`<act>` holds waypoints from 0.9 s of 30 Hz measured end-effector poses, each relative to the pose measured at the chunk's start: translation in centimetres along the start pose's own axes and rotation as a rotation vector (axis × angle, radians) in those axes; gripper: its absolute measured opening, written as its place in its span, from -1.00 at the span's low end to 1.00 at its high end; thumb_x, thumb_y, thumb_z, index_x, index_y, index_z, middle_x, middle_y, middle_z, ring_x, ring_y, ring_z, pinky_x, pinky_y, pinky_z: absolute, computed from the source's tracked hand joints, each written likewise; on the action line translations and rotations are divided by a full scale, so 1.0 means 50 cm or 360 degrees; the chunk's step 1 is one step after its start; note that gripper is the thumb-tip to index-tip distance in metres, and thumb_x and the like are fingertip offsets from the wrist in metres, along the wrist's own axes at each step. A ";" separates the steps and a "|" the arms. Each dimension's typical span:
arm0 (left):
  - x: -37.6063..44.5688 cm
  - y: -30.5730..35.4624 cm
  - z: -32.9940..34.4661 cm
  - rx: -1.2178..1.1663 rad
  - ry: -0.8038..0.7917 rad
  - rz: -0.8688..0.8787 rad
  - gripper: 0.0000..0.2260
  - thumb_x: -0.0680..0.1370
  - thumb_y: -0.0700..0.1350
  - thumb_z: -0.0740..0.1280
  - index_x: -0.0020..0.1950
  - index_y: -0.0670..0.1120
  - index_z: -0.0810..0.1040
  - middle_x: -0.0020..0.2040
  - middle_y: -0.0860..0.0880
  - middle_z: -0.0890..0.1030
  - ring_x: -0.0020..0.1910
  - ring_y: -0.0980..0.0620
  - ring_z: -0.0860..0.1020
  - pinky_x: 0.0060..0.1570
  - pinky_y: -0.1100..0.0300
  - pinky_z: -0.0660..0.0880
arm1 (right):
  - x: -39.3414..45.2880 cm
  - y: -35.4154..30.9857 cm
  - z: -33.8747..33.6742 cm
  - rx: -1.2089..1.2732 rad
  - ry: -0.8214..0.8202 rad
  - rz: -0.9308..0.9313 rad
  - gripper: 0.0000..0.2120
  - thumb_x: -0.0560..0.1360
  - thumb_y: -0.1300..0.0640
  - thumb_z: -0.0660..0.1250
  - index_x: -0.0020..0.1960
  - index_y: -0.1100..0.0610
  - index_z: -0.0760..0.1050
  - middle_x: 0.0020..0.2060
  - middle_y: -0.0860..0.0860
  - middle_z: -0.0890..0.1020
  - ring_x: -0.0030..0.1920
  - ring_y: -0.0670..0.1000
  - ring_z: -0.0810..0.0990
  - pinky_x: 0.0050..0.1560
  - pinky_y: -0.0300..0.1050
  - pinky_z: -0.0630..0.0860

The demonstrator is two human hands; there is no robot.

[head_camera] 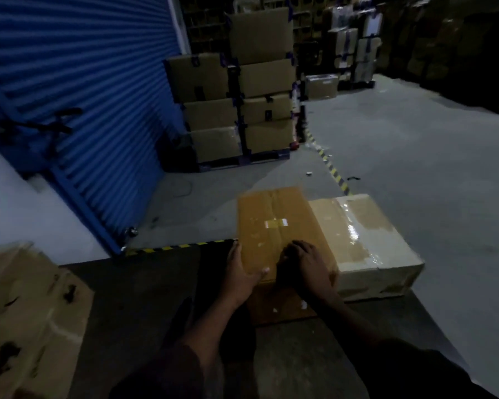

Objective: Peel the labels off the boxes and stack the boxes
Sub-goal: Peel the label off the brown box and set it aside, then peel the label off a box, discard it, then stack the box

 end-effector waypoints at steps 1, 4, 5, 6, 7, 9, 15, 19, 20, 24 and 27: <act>-0.007 0.007 -0.010 -0.0022 0.0028 0.0009 -0.14 0.41 -0.04 0.54 0.56 -0.11 0.13 0.56 -0.06 0.17 0.48 0.03 0.23 0.38 0.22 0.23 | 0.002 -0.015 0.004 0.0049 0.0008 0.0007 -0.53 0.49 0.06 0.38 0.36 0.15 0.42 0.36 0.10 0.46 0.37 0.08 0.37 0.37 -0.10 0.29; -0.027 0.005 -0.054 -0.0079 0.0115 0.0020 -0.22 0.46 -0.01 0.48 0.56 -0.08 0.16 0.55 -0.04 0.19 0.48 0.08 0.22 0.36 0.25 0.21 | 0.003 -0.087 0.022 0.0190 0.0028 -0.0076 -0.56 0.51 0.08 0.36 0.36 0.16 0.43 0.30 0.11 0.51 0.30 0.09 0.44 0.27 -0.10 0.37; -0.033 0.004 -0.070 -0.0072 0.0151 0.0033 -0.26 0.48 0.03 0.45 0.56 -0.07 0.17 0.55 -0.03 0.19 0.49 0.06 0.21 0.37 0.24 0.21 | 0.001 -0.115 0.027 0.0228 0.0018 -0.0106 -0.57 0.52 0.09 0.36 0.36 0.16 0.44 0.29 0.10 0.52 0.28 0.09 0.45 0.24 -0.09 0.39; -0.042 -0.005 -0.094 -0.0076 0.0192 0.0038 -0.29 0.50 0.06 0.42 0.56 -0.05 0.18 0.55 -0.02 0.20 0.50 0.04 0.22 0.36 0.24 0.21 | -0.001 -0.148 0.038 0.0285 -0.0005 -0.0133 -0.59 0.52 0.11 0.35 0.35 0.15 0.44 0.28 0.10 0.52 0.26 0.10 0.47 0.21 -0.07 0.42; -0.052 -0.014 -0.119 -0.0096 0.0229 0.0039 -0.33 0.52 0.07 0.39 0.55 -0.03 0.19 0.54 -0.02 0.22 0.50 0.03 0.23 0.34 0.26 0.22 | -0.004 -0.183 0.045 0.0350 -0.0017 -0.0160 -0.62 0.53 0.14 0.34 0.34 0.14 0.45 0.25 0.11 0.54 0.23 0.11 0.51 0.17 -0.04 0.45; -0.074 -0.040 -0.180 -0.0184 0.0309 0.0032 -0.40 0.55 0.04 0.37 0.53 -0.02 0.23 0.52 -0.03 0.28 0.48 0.04 0.26 0.29 0.32 0.22 | -0.013 -0.259 0.071 0.0453 -0.0062 -0.0253 -0.67 0.54 0.14 0.31 0.30 0.13 0.48 0.19 0.11 0.58 0.17 0.12 0.56 0.10 -0.04 0.49; -0.164 -0.137 -0.416 -0.0234 0.0700 0.0021 -0.51 0.56 -0.04 0.36 0.47 -0.06 0.35 0.44 -0.04 0.40 0.43 0.04 0.35 0.27 0.35 0.25 | -0.057 -0.505 0.157 0.0644 -0.0188 -0.0363 -0.70 0.56 0.02 0.28 0.21 0.15 0.54 0.09 0.09 0.62 0.09 0.10 0.59 0.04 -0.04 0.51; -0.257 -0.224 -0.625 -0.0057 0.1054 -0.0002 -0.57 0.57 0.03 0.34 0.42 -0.02 0.41 0.38 0.01 0.46 0.37 0.07 0.41 0.27 0.29 0.30 | -0.096 -0.711 0.238 0.0759 -0.0350 -0.0447 -0.62 0.54 -0.06 0.28 0.23 0.18 0.53 0.10 0.11 0.63 0.10 0.09 0.61 0.11 0.02 0.53; -0.282 -0.229 -0.671 -0.0004 0.1158 0.0022 -0.59 0.57 0.03 0.33 0.40 -0.04 0.43 0.36 0.00 0.48 0.35 0.08 0.43 0.27 0.32 0.32 | -0.103 -0.752 0.244 0.0802 -0.0366 -0.0445 -0.60 0.54 -0.06 0.29 0.24 0.19 0.52 0.12 0.12 0.62 0.11 0.09 0.60 0.13 0.03 0.53; -0.392 -0.231 -0.850 0.0133 0.1471 0.0261 -0.66 0.58 0.06 0.26 0.27 -0.08 0.54 0.24 0.03 0.57 0.24 0.14 0.49 0.21 0.45 0.31 | -0.141 -0.938 0.283 0.0969 -0.0503 -0.0418 -0.57 0.55 -0.12 0.26 0.27 0.15 0.51 0.15 0.09 0.62 0.13 0.05 0.59 0.14 -0.01 0.52; -0.441 -0.251 -0.960 0.0255 0.1626 0.0357 -0.73 0.59 -0.04 0.28 0.25 -0.08 0.55 0.22 0.04 0.58 0.23 0.16 0.49 0.25 0.35 0.34 | -0.158 -1.044 0.321 0.1124 -0.0570 -0.0354 -0.46 0.51 -0.30 0.16 0.29 0.04 0.48 0.19 -0.02 0.60 0.14 -0.04 0.57 0.17 0.00 0.52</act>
Point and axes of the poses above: each hand's wrist, its own x-axis towards the middle knuckle, its own z-axis out of the palm, y = z × x, the point moved 9 cm from there along x, towards the middle knuckle
